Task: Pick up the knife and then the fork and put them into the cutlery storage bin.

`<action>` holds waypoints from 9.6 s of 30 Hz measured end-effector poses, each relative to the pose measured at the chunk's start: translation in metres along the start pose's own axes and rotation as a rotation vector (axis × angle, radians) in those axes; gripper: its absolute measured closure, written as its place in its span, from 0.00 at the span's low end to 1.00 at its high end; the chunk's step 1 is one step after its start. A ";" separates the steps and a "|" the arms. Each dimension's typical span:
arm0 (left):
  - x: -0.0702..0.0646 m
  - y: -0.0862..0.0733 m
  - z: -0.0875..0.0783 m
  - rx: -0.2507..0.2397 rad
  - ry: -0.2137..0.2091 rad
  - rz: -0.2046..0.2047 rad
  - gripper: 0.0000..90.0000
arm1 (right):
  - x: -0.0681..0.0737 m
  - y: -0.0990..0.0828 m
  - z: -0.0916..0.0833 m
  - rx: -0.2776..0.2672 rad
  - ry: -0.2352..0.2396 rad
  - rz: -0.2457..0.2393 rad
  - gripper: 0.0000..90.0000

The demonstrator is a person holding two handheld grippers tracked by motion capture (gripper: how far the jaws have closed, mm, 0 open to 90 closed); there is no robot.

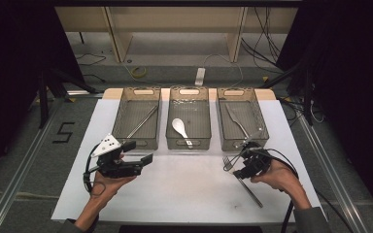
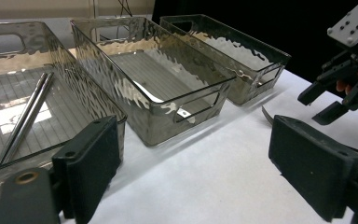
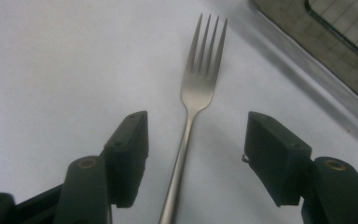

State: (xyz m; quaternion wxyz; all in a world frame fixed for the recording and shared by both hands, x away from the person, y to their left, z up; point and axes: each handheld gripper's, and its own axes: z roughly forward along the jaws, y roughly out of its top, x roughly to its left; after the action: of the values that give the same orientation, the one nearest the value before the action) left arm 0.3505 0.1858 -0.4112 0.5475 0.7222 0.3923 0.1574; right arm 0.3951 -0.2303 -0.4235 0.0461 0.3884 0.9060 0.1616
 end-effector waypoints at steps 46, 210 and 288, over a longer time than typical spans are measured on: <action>-0.001 0.000 0.001 0.004 0.000 0.003 0.18 | 0.007 -0.008 0.030 0.143 -0.020 -0.040 0.88; 0.001 -0.001 0.001 -0.001 -0.001 -0.005 0.18 | -0.113 0.091 -0.032 -0.366 -0.184 0.169 0.95; 0.000 -0.001 0.001 0.008 -0.013 0.007 0.18 | -0.077 0.079 -0.015 -0.401 -0.139 0.239 0.47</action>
State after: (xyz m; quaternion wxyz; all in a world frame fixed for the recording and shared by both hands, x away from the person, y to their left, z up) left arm 0.3508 0.1852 -0.4125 0.5466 0.7266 0.3869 0.1533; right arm 0.5002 -0.2386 -0.3865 0.1648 0.4861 0.7982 0.3153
